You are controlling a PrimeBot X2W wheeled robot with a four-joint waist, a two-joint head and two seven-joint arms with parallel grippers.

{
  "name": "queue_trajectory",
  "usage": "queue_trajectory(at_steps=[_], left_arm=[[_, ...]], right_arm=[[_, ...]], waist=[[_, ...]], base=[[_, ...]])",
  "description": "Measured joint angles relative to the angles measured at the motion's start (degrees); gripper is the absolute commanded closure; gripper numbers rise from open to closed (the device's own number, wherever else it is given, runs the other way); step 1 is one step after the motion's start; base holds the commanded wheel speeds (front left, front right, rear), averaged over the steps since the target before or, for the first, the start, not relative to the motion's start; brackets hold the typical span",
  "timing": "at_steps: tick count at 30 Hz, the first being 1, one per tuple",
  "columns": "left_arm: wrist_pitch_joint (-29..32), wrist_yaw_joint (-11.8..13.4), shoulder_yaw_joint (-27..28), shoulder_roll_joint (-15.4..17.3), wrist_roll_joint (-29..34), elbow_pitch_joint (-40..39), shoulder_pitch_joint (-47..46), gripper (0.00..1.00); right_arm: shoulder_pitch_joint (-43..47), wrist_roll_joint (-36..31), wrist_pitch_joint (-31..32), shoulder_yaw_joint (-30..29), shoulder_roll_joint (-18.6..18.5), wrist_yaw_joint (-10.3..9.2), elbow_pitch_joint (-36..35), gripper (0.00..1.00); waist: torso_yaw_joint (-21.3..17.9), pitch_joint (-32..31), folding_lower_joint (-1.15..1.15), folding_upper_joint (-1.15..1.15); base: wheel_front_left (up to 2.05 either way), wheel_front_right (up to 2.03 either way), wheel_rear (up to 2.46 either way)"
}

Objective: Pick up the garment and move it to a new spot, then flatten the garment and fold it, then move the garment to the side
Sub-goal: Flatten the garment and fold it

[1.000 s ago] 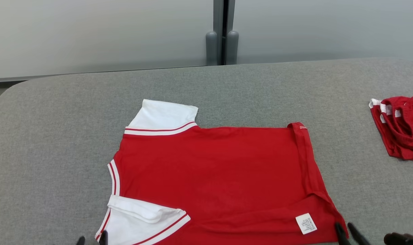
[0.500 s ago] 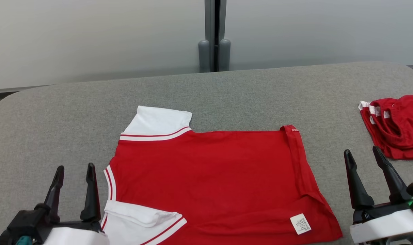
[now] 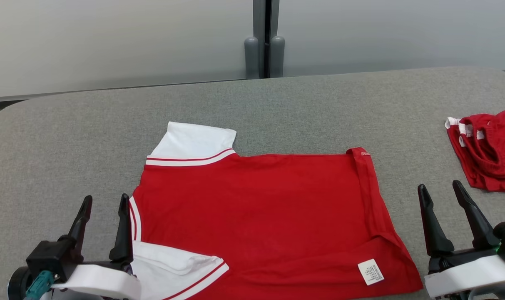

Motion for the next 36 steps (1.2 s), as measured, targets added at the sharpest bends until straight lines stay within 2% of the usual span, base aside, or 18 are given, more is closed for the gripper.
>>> queue_trajectory(at_steps=[5,12,15,19,23,30,31,32,33,34,36], left_arm=[[0.52,-1.56,-1.67,-0.11,-0.12,2.64,-3.61,0.00],[4.05,-6.97,-5.66,-0.59,-0.69,9.72,-19.08,0.00],[5.92,-9.55,-7.02,-1.30,-1.15,17.18,-29.36,0.00],[7.09,-11.65,-7.95,-2.00,-1.41,26.61,-39.21,0.00],[7.86,-12.27,-8.18,-2.27,-1.63,37.41,-47.02,0.00],[11.33,-10.81,-7.34,-1.47,-2.16,54.46,-53.96,0.00],[11.65,-11.11,-7.42,-1.57,-2.22,55.79,-54.91,0.12],[11.63,-11.35,-7.62,-1.70,-2.23,56.80,-55.63,0.68],[11.36,-11.62,-7.81,-1.94,-2.23,57.76,-56.19,0.68],[10.51,-11.88,-7.99,-2.11,-2.23,58.40,-56.40,1.00],[8.64,-12.25,-8.34,-2.52,-2.20,59.73,-56.71,1.00]], right_arm=[[-1.12,0.16,-0.27,-0.48,0.11,0.00,0.15,0.00],[-4.44,0.31,-0.22,0.07,0.34,0.00,-0.68,0.00],[-6.91,0.30,-0.45,1.19,0.65,0.00,-0.69,0.00],[-9.26,0.24,-1.43,1.62,1.08,0.00,0.35,0.00],[-11.31,0.64,-2.44,2.48,1.55,0.00,1.77,0.00],[-12.33,0.76,-3.49,2.54,2.54,0.00,3.87,0.00],[-12.34,0.83,-3.49,2.43,2.57,0.00,4.15,0.00],[-12.34,0.93,-3.50,2.23,2.55,0.00,4.38,0.00],[-12.40,1.08,-3.49,2.10,2.50,0.00,4.57,0.00],[-12.62,1.26,-3.49,1.96,2.47,0.00,4.74,0.00],[-13.55,1.36,-3.44,1.71,2.20,0.00,5.01,0.00]], waist=[[0.03,1.68,0.00,0.00],[-0.17,6.88,0.00,0.00],[-0.91,11.11,0.00,0.00],[-2.01,15.24,0.00,0.00],[-3.52,18.57,0.00,0.00],[-6.40,21.08,0.00,0.00],[-6.52,21.12,0.00,0.00],[-6.52,21.10,0.00,0.00],[-6.48,21.07,0.00,0.00],[-6.40,21.04,0.00,0.00],[-6.21,20.96,0.00,0.00]], base=[[0.00,0.00,0.00],[0.00,0.00,0.00],[0.00,0.00,0.00],[0.00,0.00,0.00],[0.00,0.00,0.00],[0.00,0.00,0.00],[0.00,0.00,0.00],[0.00,0.00,0.00],[0.00,0.00,0.00],[0.00,0.00,0.00],[0.00,0.00,0.00]])
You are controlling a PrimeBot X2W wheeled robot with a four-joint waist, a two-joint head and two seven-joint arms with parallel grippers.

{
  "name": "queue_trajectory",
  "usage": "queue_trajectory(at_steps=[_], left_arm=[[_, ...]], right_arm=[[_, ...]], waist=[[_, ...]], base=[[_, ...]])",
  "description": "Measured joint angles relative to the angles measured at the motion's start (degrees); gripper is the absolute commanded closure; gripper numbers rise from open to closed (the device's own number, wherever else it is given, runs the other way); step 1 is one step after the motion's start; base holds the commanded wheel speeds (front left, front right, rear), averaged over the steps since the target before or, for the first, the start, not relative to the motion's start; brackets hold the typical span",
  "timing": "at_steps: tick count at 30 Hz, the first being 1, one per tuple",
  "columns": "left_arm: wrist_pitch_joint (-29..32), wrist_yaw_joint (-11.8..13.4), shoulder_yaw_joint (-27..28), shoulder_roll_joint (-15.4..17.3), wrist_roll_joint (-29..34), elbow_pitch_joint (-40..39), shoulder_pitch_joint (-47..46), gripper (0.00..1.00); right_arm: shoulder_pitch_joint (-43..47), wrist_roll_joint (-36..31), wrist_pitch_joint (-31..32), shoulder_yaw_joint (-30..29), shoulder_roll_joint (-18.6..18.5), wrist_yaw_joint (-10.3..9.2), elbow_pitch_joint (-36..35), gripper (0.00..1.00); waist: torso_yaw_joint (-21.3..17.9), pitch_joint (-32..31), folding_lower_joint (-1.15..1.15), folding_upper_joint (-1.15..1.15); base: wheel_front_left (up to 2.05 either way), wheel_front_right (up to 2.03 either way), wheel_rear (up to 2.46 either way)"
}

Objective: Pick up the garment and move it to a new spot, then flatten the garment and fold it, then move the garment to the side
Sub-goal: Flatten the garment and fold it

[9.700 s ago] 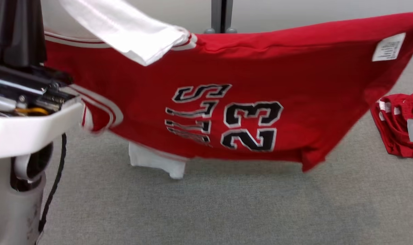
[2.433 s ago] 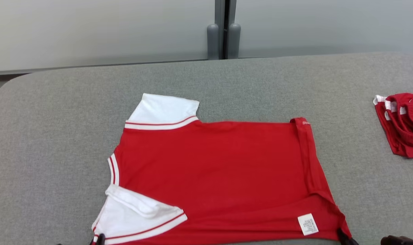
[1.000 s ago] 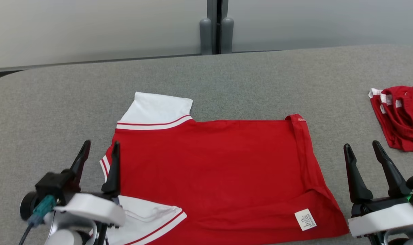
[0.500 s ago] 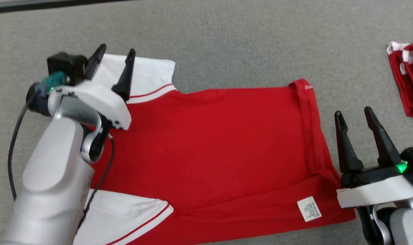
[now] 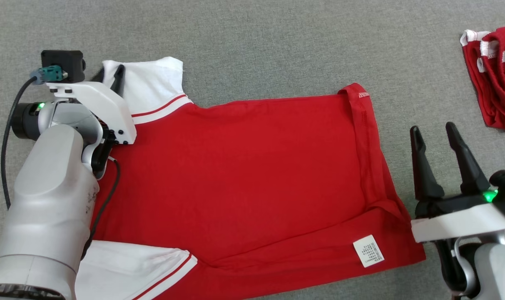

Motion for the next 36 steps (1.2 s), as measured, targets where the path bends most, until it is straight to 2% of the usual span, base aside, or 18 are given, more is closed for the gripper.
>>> queue_trajectory(at_steps=[6,14,19,20,22,23,30,36], left_arm=[[-3.24,-0.76,-0.51,-1.24,-0.45,3.69,-1.69,1.00],[-7.23,-1.89,-1.71,-3.94,-1.36,6.37,-3.11,1.00],[-9.50,-2.41,-2.34,-4.54,-2.04,7.50,-3.94,1.00],[-10.01,-2.54,-2.45,-4.67,-2.12,7.67,-4.03,1.00],[-11.09,-2.56,-2.68,-4.86,-2.49,7.91,-4.06,1.00],[-11.68,-2.60,-2.86,-4.91,-2.54,8.01,-4.06,1.00],[-15.50,-2.90,-3.19,-4.53,-3.57,6.94,-3.26,1.00],[-17.29,-2.98,-2.69,-2.82,-4.08,0.74,-1.25,1.00]], right_arm=[[-6.73,1.07,1.59,0.23,-3.38,0.00,1.97,0.00],[-17.06,2.09,7.69,9.87,-8.11,0.02,10.48,0.00],[-19.08,3.53,9.89,12.55,-9.45,0.01,16.58,0.00],[-19.38,3.56,10.13,12.46,-9.71,0.01,17.59,0.31],[-19.67,4.31,9.95,11.90,-9.94,0.01,18.98,0.84],[-19.74,4.52,9.59,11.54,-9.99,0.01,19.65,1.00],[-19.79,6.06,7.51,10.04,-9.94,0.01,20.91,1.00],[-19.77,7.67,4.27,6.87,-9.85,0.01,19.57,1.00]], waist=[[0.99,-0.21,0.00,0.00],[4.02,0.42,0.00,0.00],[5.32,1.11,0.00,0.00],[5.48,1.22,0.00,0.00],[5.72,1.34,0.00,0.00],[5.80,1.35,0.00,0.00],[5.94,0.81,0.00,0.00],[6.21,-0.45,0.00,0.00]], base=[[0.00,0.00,0.00],[0.00,0.00,0.00],[0.00,0.00,0.00],[0.00,0.00,0.00],[0.00,0.00,0.00],[0.00,0.00,0.00],[0.00,0.00,0.00],[0.00,0.00,0.00]])
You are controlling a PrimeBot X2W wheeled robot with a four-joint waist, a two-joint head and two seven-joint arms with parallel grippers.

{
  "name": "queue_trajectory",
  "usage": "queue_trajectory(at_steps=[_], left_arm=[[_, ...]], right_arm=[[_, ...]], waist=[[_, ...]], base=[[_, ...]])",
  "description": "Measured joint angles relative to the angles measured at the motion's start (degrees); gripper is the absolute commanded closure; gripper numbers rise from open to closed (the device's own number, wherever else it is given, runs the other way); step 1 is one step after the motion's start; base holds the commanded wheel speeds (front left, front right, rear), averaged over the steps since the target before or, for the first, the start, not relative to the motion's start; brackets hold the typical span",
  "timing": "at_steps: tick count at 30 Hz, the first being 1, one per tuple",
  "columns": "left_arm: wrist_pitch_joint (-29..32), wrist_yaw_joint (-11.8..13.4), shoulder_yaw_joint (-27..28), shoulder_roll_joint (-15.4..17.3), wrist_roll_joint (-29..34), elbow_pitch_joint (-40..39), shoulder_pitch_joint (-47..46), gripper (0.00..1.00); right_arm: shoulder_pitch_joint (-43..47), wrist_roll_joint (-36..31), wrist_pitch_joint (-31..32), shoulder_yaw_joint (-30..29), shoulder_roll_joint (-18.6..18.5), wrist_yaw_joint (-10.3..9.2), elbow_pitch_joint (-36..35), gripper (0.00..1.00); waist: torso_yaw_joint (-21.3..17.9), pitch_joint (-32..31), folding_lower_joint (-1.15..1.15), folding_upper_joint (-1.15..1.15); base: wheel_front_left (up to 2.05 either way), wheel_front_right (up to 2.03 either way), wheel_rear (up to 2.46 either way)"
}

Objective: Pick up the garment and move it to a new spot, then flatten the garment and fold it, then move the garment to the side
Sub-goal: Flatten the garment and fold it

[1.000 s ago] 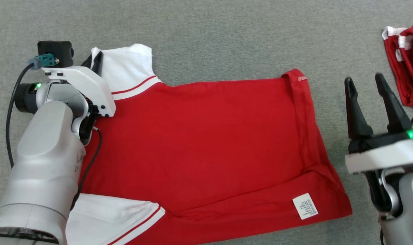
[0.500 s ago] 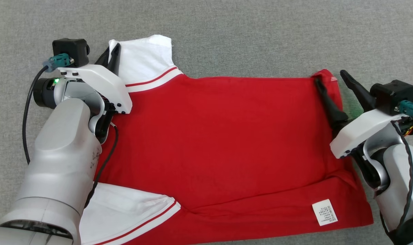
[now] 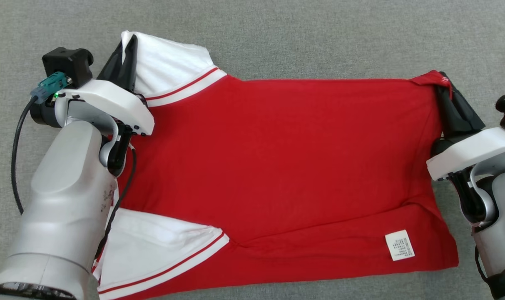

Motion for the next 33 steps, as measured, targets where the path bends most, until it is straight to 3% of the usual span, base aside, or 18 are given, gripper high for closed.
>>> queue_trajectory(at_steps=[7,12,22,28,33], left_arm=[[-0.20,0.69,2.12,2.26,0.09,-13.45,6.71,1.00],[-0.25,2.15,3.90,3.42,0.09,-25.76,15.49,1.00],[3.01,8.54,5.25,6.21,0.00,-50.55,37.69,1.00],[7.88,11.54,4.91,5.61,-3.21,-57.00,50.31,1.00],[10.84,11.77,3.92,4.66,-5.93,-55.65,54.92,1.00]], right_arm=[[1.85,2.24,-1.08,-2.21,0.99,0.00,-1.38,1.00],[5.21,9.51,-1.88,-2.34,2.07,0.00,-5.49,1.00],[16.66,20.80,-2.90,-3.00,0.79,-0.01,-12.35,1.00],[21.61,23.06,-4.37,-2.88,1.38,-0.01,-11.29,1.00],[24.64,23.46,-5.48,-2.25,1.88,-0.01,-9.69,1.00]], waist=[[0.50,-1.77,0.00,0.00],[0.58,-3.10,0.00,0.00],[1.15,-5.45,0.00,0.00],[1.33,-6.58,0.00,0.00],[1.89,-7.24,0.00,0.00]], base=[[0.00,0.00,0.00],[0.00,0.00,0.00],[0.00,0.00,0.00],[0.00,0.00,0.00],[0.00,0.00,0.00]])
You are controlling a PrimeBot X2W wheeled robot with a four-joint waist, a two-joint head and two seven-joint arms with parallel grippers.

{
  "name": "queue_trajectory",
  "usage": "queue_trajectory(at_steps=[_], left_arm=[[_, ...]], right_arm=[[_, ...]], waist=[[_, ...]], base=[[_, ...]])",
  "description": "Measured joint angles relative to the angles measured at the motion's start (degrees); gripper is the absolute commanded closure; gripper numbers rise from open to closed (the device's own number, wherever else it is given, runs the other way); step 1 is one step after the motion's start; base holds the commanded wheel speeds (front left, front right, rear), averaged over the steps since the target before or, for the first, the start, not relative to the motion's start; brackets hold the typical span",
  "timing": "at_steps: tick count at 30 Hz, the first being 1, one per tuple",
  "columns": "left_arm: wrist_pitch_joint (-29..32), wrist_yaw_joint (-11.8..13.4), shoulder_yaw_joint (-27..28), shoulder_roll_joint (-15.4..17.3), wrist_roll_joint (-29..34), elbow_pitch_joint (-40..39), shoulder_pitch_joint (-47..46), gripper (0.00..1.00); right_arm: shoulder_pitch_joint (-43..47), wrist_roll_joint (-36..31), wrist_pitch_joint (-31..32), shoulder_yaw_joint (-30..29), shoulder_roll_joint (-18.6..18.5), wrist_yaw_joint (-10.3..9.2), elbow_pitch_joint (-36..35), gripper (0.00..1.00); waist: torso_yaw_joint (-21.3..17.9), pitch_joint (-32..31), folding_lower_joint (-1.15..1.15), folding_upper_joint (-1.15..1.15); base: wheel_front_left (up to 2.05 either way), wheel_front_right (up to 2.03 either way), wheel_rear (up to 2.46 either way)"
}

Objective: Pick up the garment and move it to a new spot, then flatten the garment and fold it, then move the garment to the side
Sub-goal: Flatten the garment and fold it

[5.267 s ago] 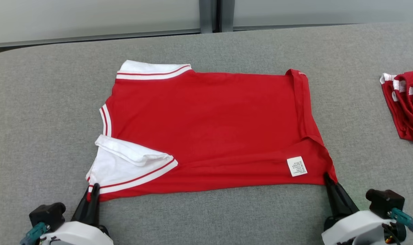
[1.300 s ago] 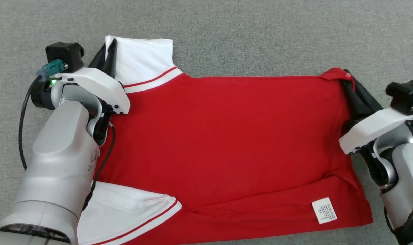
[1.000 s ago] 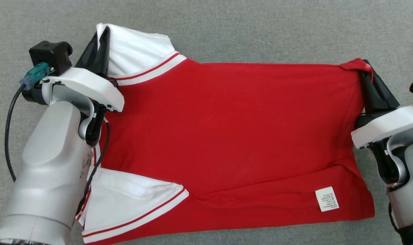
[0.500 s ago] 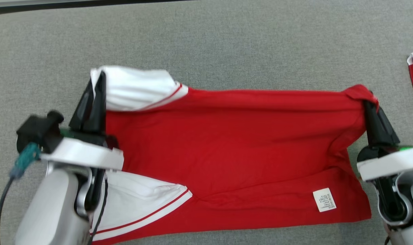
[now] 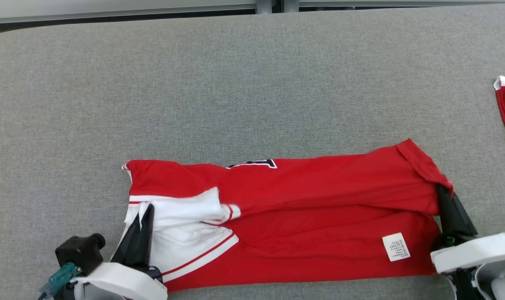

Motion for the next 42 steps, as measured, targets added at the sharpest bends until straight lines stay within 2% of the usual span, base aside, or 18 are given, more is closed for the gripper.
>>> queue_trajectory(at_steps=[1,2,3,4,6,12,17,22,32,42], left_arm=[[0.34,-0.09,-0.04,-0.09,-0.51,0.66,0.36,1.00],[0.37,-0.32,-0.04,-0.16,-1.18,1.42,0.58,0.76],[0.57,-0.47,-0.12,-0.14,-1.24,2.29,0.60,0.17],[0.13,-0.59,-0.10,-0.20,-1.26,2.89,0.57,0.00],[-0.31,-0.68,0.07,-0.31,-1.45,4.41,0.40,0.00],[-6.73,1.56,1.87,-0.08,1.26,5.34,0.49,0.00],[-10.05,2.80,3.34,0.37,4.72,2.93,0.55,0.00],[-10.85,3.71,4.45,0.81,7.44,-0.86,0.97,0.00],[-9.82,5.33,4.04,2.35,9.90,-4.13,4.38,0.00],[-8.75,6.00,3.69,2.79,10.04,-4.75,4.59,0.00]], right_arm=[[0.39,-0.01,0.00,0.42,0.04,0.00,0.41,1.00],[0.77,-0.19,-0.01,0.64,0.16,0.00,0.75,0.63],[1.09,-0.65,-0.02,0.79,0.22,0.00,1.10,0.36],[1.47,-1.24,-0.14,0.85,0.19,0.00,1.38,0.02],[2.41,-3.71,-0.67,1.20,-0.10,0.00,1.69,0.00],[5.96,-15.50,-4.17,0.07,-0.02,0.00,-3.00,0.00],[7.72,-24.13,-4.67,-4.86,2.47,0.00,-9.38,0.00],[7.77,-30.43,-1.78,-7.77,4.94,0.00,-13.71,0.00],[8.88,-32.93,1.69,-6.66,5.78,0.00,-13.68,0.00],[9.66,-32.93,2.68,-6.57,6.02,0.00,-13.41,0.00]], waist=[[0.00,-0.05,0.00,0.00],[0.05,-0.07,0.00,0.00],[0.14,-0.13,0.00,0.00],[0.25,-0.21,0.00,0.00],[0.42,-0.49,0.00,0.00],[0.09,-2.16,0.00,0.00],[-0.52,-4.09,0.00,0.00],[-1.20,-6.65,0.00,0.00],[-2.39,-11.63,0.00,0.00],[-2.27,-12.10,0.00,0.00]], base=[[0.00,0.00,0.00],[0.00,0.00,0.00],[0.00,0.00,0.00],[0.00,0.00,0.00],[0.00,0.00,0.00],[0.00,0.00,0.00],[0.00,0.00,0.00],[0.00,0.00,0.00],[0.00,0.00,0.00],[0.00,0.00,0.00]])
